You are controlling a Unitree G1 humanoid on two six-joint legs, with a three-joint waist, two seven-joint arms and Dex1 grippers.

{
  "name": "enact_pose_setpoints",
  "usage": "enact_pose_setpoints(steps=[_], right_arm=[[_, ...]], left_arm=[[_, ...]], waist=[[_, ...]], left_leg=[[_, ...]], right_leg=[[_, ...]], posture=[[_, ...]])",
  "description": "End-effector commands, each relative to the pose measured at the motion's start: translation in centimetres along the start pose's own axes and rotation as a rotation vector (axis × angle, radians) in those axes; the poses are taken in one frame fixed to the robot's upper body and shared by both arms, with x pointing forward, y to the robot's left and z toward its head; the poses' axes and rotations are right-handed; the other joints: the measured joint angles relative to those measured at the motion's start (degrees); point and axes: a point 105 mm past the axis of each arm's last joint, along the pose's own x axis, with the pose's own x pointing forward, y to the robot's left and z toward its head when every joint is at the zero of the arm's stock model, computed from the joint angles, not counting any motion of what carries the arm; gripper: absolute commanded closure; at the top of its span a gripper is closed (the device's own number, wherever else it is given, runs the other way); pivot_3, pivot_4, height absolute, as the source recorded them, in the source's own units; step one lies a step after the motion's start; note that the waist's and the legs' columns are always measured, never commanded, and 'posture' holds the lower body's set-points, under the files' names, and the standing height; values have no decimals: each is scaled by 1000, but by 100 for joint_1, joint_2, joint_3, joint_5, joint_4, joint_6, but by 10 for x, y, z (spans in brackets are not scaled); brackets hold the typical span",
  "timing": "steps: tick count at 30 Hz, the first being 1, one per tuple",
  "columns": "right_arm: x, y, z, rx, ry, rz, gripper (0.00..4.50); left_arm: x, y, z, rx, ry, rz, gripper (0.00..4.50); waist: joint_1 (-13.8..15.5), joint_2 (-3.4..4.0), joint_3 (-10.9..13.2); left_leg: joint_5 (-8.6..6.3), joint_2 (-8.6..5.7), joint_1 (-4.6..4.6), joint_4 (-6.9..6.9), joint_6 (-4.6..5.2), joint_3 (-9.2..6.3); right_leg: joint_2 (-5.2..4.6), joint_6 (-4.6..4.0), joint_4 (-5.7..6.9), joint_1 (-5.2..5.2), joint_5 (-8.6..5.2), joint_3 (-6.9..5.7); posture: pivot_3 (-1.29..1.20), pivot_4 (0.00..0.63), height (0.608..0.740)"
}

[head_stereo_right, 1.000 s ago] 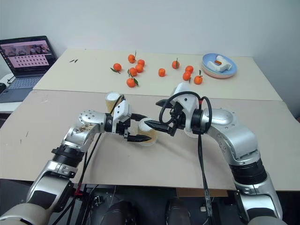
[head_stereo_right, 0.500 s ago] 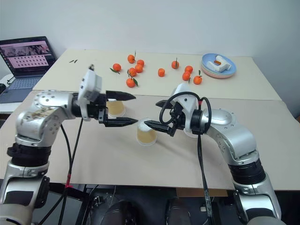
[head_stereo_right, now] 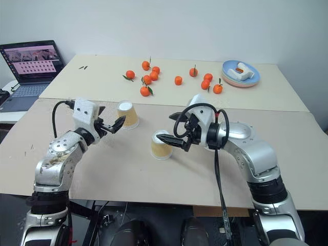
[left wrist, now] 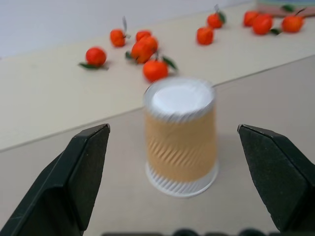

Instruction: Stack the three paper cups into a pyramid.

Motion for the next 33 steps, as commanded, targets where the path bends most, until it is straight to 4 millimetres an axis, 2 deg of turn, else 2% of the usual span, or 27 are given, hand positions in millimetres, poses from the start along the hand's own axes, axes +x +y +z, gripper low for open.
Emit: enact_pose_setpoints(steps=[1, 7, 12, 18, 24, 33], right_arm=[[-11, 0, 11, -23, -24, -2, 0], [-40, -12, -5, -13, 48, -74, 0], [-55, -19, -14, -11, 88, -123, 0], [-59, -24, -16, -10, 94, -156, 0], [-58, -24, -17, -9, 92, -160, 0], [-56, -24, -17, -7, 86, -164, 0]], left_arm=[[14, 2, 11, 55, -56, -55, 61], [33, 7, 8, 94, -53, -127, 61], [46, 11, 10, 97, -59, -162, 61], [58, 3, 17, 90, -81, -232, 61], [68, -10, 34, 59, -122, -311, 61], [78, -12, 36, 59, -116, -309, 61]], waist=[[25, 0, 0], [58, 0, 1], [46, -1, 1], [28, -2, 3], [30, -4, 3], [25, -5, 5]], left_leg=[[0, 0, -1, 0, 0, 0], [-1, -7, -8, 1, 2, -16], [-1, -2, -6, 1, 3, -18], [-1, 0, -7, 0, 2, -18], [-1, -2, -9, 1, 3, -18], [-1, -2, -9, 1, 3, -18]], right_leg=[[-1, 0, 0, 0, 0, -2], [-9, 2, -16, 14, 0, -26], [-6, 2, -16, 16, 0, -28], [-3, 2, -16, 14, -1, -28], [-4, 3, -16, 14, -1, -28], [-4, 4, -17, 14, -2, -28]], posture=[[0, 150, 663], [0, 150, 663], [0, 150, 663], [0, 150, 663], [0, 150, 663], [0, 150, 663]])
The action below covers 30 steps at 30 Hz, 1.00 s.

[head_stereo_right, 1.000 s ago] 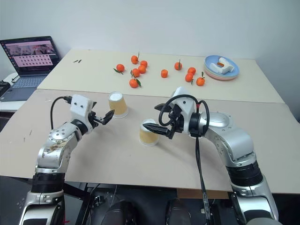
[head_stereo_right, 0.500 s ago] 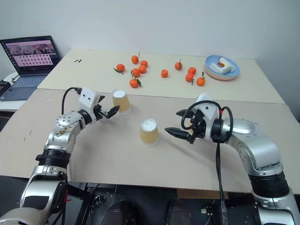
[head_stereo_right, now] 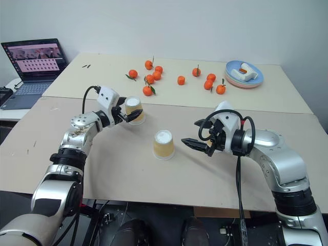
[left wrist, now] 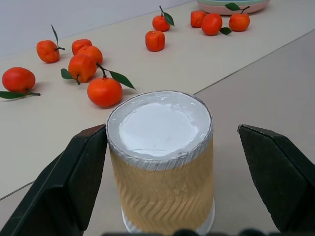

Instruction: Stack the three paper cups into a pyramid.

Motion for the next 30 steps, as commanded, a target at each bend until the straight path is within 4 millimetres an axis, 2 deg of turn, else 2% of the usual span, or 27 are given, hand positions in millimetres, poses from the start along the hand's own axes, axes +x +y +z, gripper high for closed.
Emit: enact_pose_setpoints(steps=[1, 6, 9, 10, 12, 19, 21, 24, 28, 30], right_arm=[[-5, -4, 12, -44, -43, -27, 0], [-4, -4, 12, -45, -45, -27, 0], [-4, -3, 12, -45, -46, -26, 0], [-3, -3, 11, -45, -46, -25, 0], [-3, -3, 11, -44, -46, -23, 0], [0, -2, 9, -38, -42, -19, 0], [1, -1, 8, -35, -42, -17, 0], [2, -1, 7, -32, -40, -21, 0], [1, -3, 4, -25, -35, -32, 0], [0, -3, 3, -24, -34, -36, 0]], left_arm=[[4, 3, 20, 39, -53, 2, 61], [5, 3, 20, 27, -60, 1, 61], [4, 3, 21, 29, -65, 0, 731], [3, 3, 21, 32, -66, -2, 1255], [3, 2, 20, 40, -65, -5, 1777], [-4, 4, 30, 62, -107, -9, 1777], [-15, 0, 41, 64, -158, -76, 1777], [-46, -24, 50, 58, -183, -303, 1777], [-90, -39, 33, 70, -37, -485, 1777], [-101, -41, 27, 68, 15, -514, 1777]], waist=[[-4, 0, 0], [-3, 0, 0], [-3, 0, 1], [-2, 0, 1], [-3, 0, 1], [-3, 0, 1], [-8, 1, 2], [-78, 5, 6], [-164, 11, 9], [-150, 16, 12]], left_leg=[[0, 0, 0, 0, 0, 0], [0, 0, 0, 0, 0, 0], [0, 0, 0, 0, 0, 0], [0, 0, 0, 0, 0, 0], [0, 0, 0, 0, 0, 0], [0, 0, 0, 0, 0, 0], [0, 0, 0, 0, 0, 0], [0, 3, -1, -3, 0, 1], [1, 7, 8, -6, -2, 1], [3, 7, 11, -5, -6, 0]], right_leg=[[0, 0, 0, 0, 0, 0], [0, 0, 0, 0, 0, 0], [0, 0, 0, 0, 0, 0], [0, 0, 0, 0, 0, 0], [0, 0, 0, 0, 0, 0], [0, 0, 0, 0, 0, 0], [0, 0, 0, 0, 0, 0], [2, 0, 0, -5, 0, 3], [5, -2, 2, -2, -2, 6], [5, -3, 5, 0, -2, 6]], posture=[[0, 150, 663], [0, 150, 663], [0, 150, 663], [0, 150, 663], [0, 150, 663], [0, 150, 663], [0, 150, 663], [0, 150, 663], [0, 150, 663], [0, 150, 663]])
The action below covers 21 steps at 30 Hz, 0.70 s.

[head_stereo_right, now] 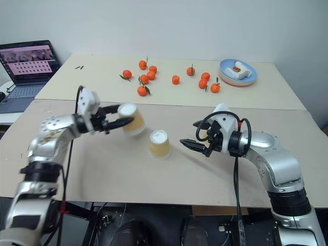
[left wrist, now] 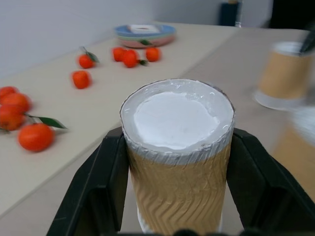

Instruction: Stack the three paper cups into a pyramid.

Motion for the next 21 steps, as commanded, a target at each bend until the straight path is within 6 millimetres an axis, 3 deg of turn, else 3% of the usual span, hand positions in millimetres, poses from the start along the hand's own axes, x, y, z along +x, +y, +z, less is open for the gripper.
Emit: enact_pose_setpoints(steps=[1, 5, 13, 21], right_arm=[[-4, -3, 10, -43, -39, -25, 0], [-5, -4, 11, -41, -45, -34, 0], [-9, -8, 12, -41, -42, -59, 0], [-16, -9, 12, -45, -34, -80, 0]], left_arm=[[-13, -15, 7, 15, 43, -97, 1777], [-16, -26, -13, 35, 137, -171, 1777], [34, -39, -18, 45, 44, -220, 1777], [50, -48, -16, 55, 19, -272, 1777]], waist=[[37, 6, 4], [118, 8, 5], [212, 10, 7], [174, 12, 7]], left_leg=[[1, -1, 0, 2, -1, -1], [-2, -2, -5, 6, 3, -6], [-4, -8, -10, 10, 7, -8], [-4, -6, -7, 6, 7, -8]], right_leg=[[-1, 1, 2, 1, 0, -1], [-5, 10, -2, 1, -7, -2], [-7, 5, -7, 9, -2, -7], [-4, 4, -7, 8, -2, -7]], posture=[[0, 150, 663], [0, 150, 663], [0, 150, 663], [0, 150, 663]])
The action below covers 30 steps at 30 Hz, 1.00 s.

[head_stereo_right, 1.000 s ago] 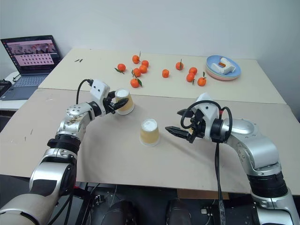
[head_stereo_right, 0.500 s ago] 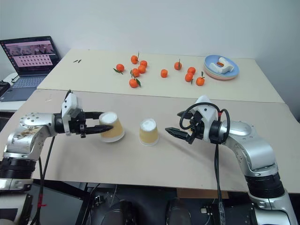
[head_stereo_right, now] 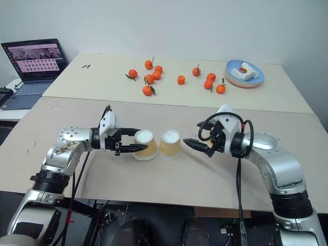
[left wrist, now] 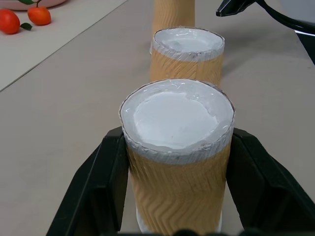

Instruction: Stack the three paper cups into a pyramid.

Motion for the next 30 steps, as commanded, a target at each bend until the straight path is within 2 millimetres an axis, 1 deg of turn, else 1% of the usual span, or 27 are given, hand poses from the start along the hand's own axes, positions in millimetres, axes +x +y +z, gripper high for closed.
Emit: enact_pose_setpoints(steps=[1, 7, 9, 10, 12, 16, 20, 23, 25, 26, 28, 30], right_arm=[[-10, -2, 16, -51, -41, -28, 0], [-11, -3, 16, -51, -41, -37, 0], [-11, -3, 16, -51, -41, -38, 0], [-11, -3, 16, -50, -41, -38, 0], [-11, -3, 16, -49, -40, -38, 0], [-11, -3, 15, -47, -38, -35, 0], [-16, -6, 15, -48, -32, -39, 0], [-29, -13, 18, -57, -26, -56, 0], [-42, -18, 26, -74, -38, -74, 0], [-50, -20, 34, -78, -68, -78, 0], [-74, -32, 51, -78, -127, -127, 0], [-92, -42, 57, -68, -148, -162, 0]], left_arm=[[3, 0, 4, 24, 10, -24, 1777], [2, 2, 6, 40, 17, -18, 1777], [1, 4, 7, 51, 13, -5, 1128], [1, 4, 9, 54, 10, -9, 931], [1, 4, 10, 61, 8, -5, 66], [-3, 6, 16, 73, 12, 1, 66], [-17, 6, 30, 113, 25, 7, 66], [-34, 5, 51, 126, 31, -2, 66], [-45, 1, 67, 113, 32, -31, 66], [-50, -2, 75, 105, 32, -48, 66], [-54, -4, 84, 120, 40, -46, 66], [-54, -5, 89, 126, 32, -42, 66]], waist=[[2, 0, 0], [2, 0, 0], [2, 1, 0], [2, 1, 1], [2, 1, 1], [1, 1, 1], [1, 3, 2], [1, 5, 6], [4, 7, 13], [6, 11, 17], [19, 19, 22], [39, 20, 23]], left_leg=[[0, 0, 1, 1, 0, 0], [0, 0, 0, 0, 0, -1], [0, 0, 0, 0, 0, -1], [0, 0, 1, 0, 0, -1], [0, 1, 0, 1, 0, -1], [0, 0, -1, 0, 0, -1], [0, 1, -1, 0, 0, -1], [0, 1, -3, -1, 0, -1], [0, 2, -4, -2, 0, -1], [0, 1, -3, -2, 0, -2], [0, 1, -3, -1, 0, -2], [0, -1, 5, -2, 1, -5]], right_leg=[[0, 0, 0, 2, 0, 0], [0, 1, -1, 1, 0, 1], [0, 1, -1, 1, 0, 1], [0, 1, -1, 1, 0, 1], [0, 1, -1, 0, 0, 1], [0, 1, -1, -1, 0, 1], [0, 1, -1, -2, 0, 1], [0, 1, -2, -4, 0, 2], [0, 1, -3, -5, -1, 2], [0, 1, -5, -4, -1, 1], [-1, 2, -5, -2, -1, 2], [-2, 4, -7, 9, -2, 1]], posture=[[0, 150, 663], [0, 150, 663], [0, 150, 663], [0, 150, 663], [0, 150, 663], [0, 150, 663], [0, 150, 663], [0, 150, 663], [0, 150, 663], [0, 150, 663], [0, 150, 663], [0, 150, 663]])
